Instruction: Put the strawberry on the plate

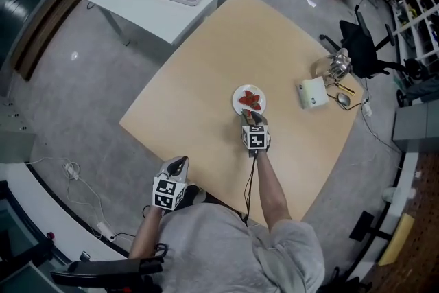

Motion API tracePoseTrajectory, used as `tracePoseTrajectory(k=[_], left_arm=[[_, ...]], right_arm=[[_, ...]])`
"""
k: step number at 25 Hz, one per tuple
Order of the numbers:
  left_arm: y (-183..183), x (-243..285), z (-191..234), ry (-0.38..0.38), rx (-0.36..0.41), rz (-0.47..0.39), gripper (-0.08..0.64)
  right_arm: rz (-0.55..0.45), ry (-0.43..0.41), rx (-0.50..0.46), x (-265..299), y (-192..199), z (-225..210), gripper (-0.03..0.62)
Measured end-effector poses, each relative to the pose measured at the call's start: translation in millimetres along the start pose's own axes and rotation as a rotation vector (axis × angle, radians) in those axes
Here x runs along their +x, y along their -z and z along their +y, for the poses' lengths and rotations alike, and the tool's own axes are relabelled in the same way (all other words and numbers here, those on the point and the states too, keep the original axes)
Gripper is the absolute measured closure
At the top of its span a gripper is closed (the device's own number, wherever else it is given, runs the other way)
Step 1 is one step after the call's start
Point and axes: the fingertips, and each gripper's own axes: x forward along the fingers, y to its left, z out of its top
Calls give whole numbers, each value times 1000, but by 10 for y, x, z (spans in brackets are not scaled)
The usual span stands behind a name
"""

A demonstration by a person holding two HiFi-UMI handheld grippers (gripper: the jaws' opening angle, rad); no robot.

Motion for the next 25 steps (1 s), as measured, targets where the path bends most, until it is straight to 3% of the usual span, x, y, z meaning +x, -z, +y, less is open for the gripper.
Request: tracePoseTrajectory(k=[11, 25], left_arm=[[26, -68, 38, -25, -20, 2, 540], [-49, -92, -1, 7, 21, -6, 540]], right_arm=[[-1, 11, 22, 102, -47, -14, 422], [-49, 13, 63, -105, -150, -3, 418]])
